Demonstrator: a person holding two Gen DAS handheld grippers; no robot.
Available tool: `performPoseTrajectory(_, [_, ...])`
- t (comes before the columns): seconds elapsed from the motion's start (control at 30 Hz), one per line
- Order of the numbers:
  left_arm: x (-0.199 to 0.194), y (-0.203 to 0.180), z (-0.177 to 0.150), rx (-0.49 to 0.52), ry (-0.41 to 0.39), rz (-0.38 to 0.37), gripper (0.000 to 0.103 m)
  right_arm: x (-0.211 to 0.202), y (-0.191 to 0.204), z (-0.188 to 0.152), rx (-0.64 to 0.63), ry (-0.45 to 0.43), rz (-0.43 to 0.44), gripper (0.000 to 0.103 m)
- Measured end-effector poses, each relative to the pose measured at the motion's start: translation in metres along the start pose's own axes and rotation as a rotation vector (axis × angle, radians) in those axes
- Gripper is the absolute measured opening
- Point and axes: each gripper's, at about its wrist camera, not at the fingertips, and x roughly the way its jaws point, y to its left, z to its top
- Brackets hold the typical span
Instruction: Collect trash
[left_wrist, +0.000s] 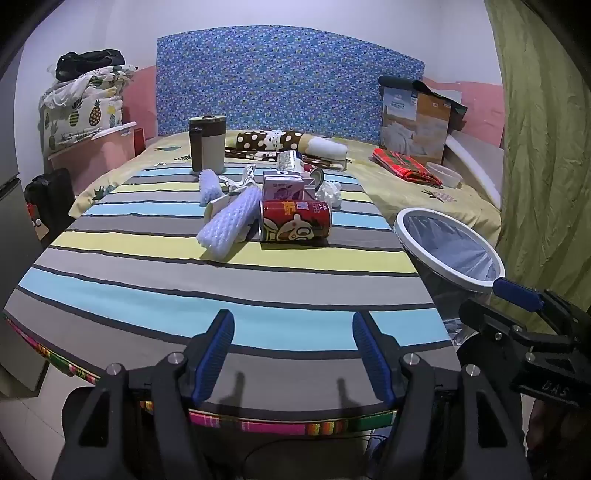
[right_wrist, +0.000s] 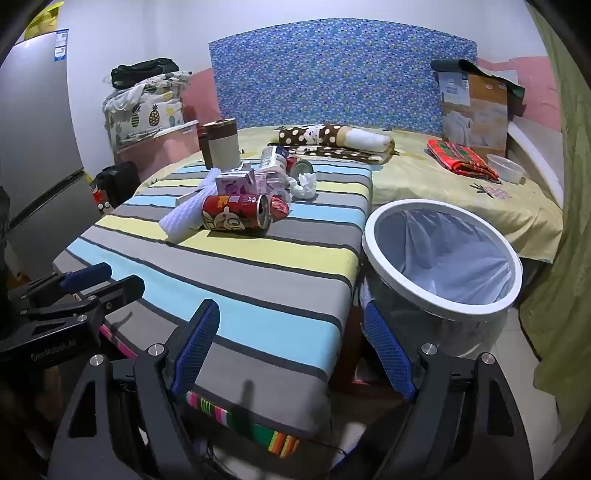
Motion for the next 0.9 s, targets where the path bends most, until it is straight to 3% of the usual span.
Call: performPoseTrajectory(0.9, [-0.0016,-0.0034,0.0023,0.001,-0.002,0.002,0.069,0.0029,-0.0030,-0.0007,0.017,0.020,-0.005,0.081])
